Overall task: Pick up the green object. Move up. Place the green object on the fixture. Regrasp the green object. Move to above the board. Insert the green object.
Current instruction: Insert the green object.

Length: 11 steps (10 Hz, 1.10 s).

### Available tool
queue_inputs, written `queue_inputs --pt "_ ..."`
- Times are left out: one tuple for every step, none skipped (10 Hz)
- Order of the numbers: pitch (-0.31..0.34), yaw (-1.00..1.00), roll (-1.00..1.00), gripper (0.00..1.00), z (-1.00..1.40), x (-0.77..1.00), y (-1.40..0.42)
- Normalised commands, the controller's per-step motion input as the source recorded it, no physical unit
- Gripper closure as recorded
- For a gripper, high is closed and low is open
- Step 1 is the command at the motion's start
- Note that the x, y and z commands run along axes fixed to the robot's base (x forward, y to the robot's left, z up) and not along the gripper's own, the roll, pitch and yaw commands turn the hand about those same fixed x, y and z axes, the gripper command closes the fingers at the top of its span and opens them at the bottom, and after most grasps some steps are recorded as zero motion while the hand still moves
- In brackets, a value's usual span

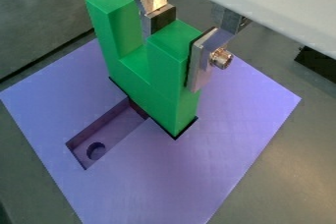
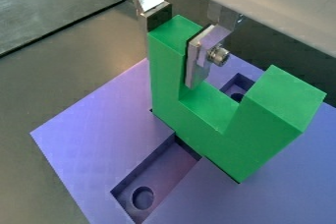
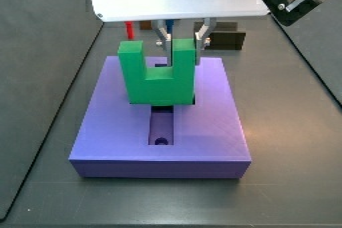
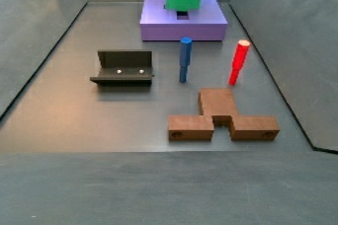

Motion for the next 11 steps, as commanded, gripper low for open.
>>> queue_inputs --pt "0.019 -0.05 0.08 1.00 -0.21 -0.15 0.00" --pt "0.047 -0.09 0.10 1.00 -0.49 0.00 0.00" --pt "0.056 -0.07 0.24 1.00 -0.70 0.00 -0.02" --pt "0.059 -0.09 0.19 1.00 -0.79 0.00 -0.02" --pt "0.099 -0.13 0.21 1.00 -0.76 0.05 -0.15" --pt "0.094 -0.14 0.18 1.00 -0.80 0.01 -0.18" --pt "0.096 -0.14 0.16 1.00 -0.81 0.08 -0.19" --pt "0.091 -0.13 0.10 1.00 -0.60 0.12 -0.10" --pt "0.000 0.00 0.06 1.00 0.00 0.00 -0.06" --pt "0.000 0.00 -0.01 1.00 0.00 0.00 0.00" --pt "0.000 0.00 0.00 1.00 0.00 0.00 0.00"
